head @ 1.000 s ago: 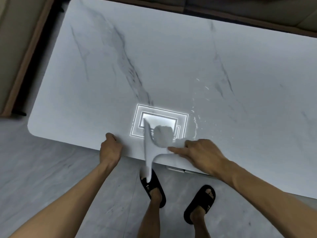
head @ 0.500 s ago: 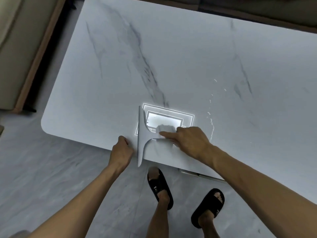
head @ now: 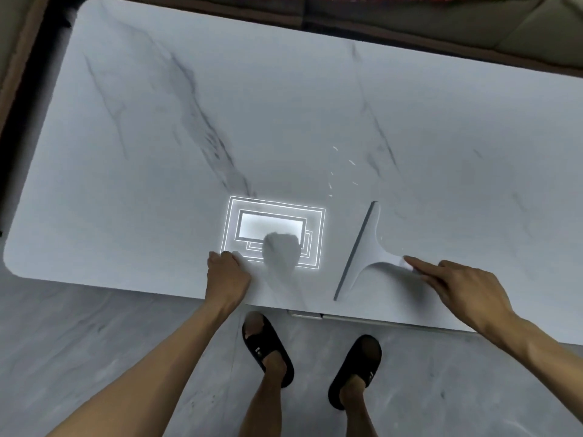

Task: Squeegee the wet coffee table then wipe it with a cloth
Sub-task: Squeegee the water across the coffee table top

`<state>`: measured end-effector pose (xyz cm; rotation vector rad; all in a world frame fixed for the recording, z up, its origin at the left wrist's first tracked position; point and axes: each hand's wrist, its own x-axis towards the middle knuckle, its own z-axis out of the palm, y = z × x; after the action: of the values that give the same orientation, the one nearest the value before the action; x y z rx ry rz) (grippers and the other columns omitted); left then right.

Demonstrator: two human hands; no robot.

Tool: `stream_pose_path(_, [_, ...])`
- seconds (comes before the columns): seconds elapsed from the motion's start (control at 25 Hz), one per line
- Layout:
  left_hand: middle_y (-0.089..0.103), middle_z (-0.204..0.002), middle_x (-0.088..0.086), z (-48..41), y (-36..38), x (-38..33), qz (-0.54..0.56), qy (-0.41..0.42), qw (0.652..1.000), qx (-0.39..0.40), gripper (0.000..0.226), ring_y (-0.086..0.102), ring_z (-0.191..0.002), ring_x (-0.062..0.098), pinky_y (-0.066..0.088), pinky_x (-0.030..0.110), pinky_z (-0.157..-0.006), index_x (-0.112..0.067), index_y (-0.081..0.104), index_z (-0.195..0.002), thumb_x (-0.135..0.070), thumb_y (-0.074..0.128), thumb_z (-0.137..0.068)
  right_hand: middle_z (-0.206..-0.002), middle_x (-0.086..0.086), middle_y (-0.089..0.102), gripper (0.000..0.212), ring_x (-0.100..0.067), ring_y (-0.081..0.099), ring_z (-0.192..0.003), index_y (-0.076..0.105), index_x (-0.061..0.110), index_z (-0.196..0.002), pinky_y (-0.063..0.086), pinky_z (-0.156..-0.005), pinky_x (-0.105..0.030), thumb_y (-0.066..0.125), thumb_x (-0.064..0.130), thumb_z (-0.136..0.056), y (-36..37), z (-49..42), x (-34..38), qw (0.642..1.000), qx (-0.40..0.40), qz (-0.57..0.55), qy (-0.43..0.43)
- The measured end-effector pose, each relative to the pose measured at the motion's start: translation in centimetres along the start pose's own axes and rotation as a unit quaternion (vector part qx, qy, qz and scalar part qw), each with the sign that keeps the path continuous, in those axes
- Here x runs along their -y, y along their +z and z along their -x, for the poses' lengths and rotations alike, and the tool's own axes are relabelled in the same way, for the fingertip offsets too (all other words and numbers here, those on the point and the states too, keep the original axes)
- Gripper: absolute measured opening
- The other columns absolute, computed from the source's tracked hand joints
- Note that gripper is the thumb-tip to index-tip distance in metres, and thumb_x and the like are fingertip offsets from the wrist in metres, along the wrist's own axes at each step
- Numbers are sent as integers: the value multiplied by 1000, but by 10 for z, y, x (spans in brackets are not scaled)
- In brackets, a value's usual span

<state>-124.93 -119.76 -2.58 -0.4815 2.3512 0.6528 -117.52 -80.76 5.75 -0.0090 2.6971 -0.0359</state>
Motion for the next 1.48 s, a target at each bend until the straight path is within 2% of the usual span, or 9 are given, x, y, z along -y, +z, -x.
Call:
stream_pose_path(0.12, [47,-85,9,10,1,-15,46,38,998,-26,31,57,-89,38,46,38,-73,-14,39,-68,-17,34,-98,-68,10,51,39,-16,55,-58,44,55,-133,43,-47,-30,39,46,-96,-7,6,13,999,-5,-26,-22])
stream_pose_path(0.24, [56,-95,10,16,6,-27,74,23,997,-25,27,55,-79,27,40,32,-69,-11,45,-85,-30,34,-101,-71,6,58,39,-23,59,-57,50,52,-130,40,-46,-28,53,38,-95,-2,-3,57,989,-3,-42,-141])
stream_pose_path(0.36, [56,-99,12,21,15,-33,62,28,998,6,17,53,-81,24,36,30,-67,-8,46,-94,-21,36,-100,-68,-1,59,42,-25,57,-56,55,47,-128,37,-51,-28,62,27,-92,20,-16,97,968,16,-13,-249])
stream_pose_path(0.56, [51,-101,16,29,31,-40,23,57,996,67,26,50,-72,24,31,26,-52,-21,32,-72,-4,43,-88,-79,-1,58,52,-26,58,-71,45,54,-133,38,-61,-32,53,21,-94,31,-25,47,975,56,12,-216])
stream_pose_path(0.72, [41,-103,13,35,44,-53,-20,87,993,76,26,51,-87,31,44,34,-70,-20,31,-69,-4,44,-86,-84,7,58,43,-21,59,-77,39,60,-133,38,-64,-30,42,35,-99,15,-16,-23,988,68,32,-138])
stream_pose_path(0.92, [40,-124,19,46,65,-65,-32,62,995,77,28,52,-103,40,42,37,-77,-21,32,-70,2,45,-78,-71,7,57,43,-23,55,-58,51,54,-128,38,-52,-29,25,46,-96,-5,-6,-70,990,29,35,-136])
stream_pose_path(1.08, [47,-127,27,61,87,-70,6,4,1000,15,26,57,-102,40,50,41,-83,-2,44,-106,3,52,-82,-71,1,58,48,-24,55,-58,56,48,-127,38,-53,-28,62,18,-91,10,-22,-34,962,27,25,-272])
stream_pose_path(1.24, [57,-112,23,77,113,-96,50,-51,997,2,10,57,-79,28,40,28,-58,-9,39,-94,-2,44,-89,-88,-2,43,79,-28,50,-82,25,58,-140,42,-67,-35,40,-2,-92,38,-41,-8,949,119,3,-291])
stream_pose_path(1.48, [42,-131,24,85,155,-139,1,-52,998,39,31,49,-116,40,45,44,-95,3,46,-115,-1,52,-86,-98,-1,52,77,-26,54,-88,22,61,-139,47,-72,-38,37,1,-91,32,-54,-103,963,112,19,-245])
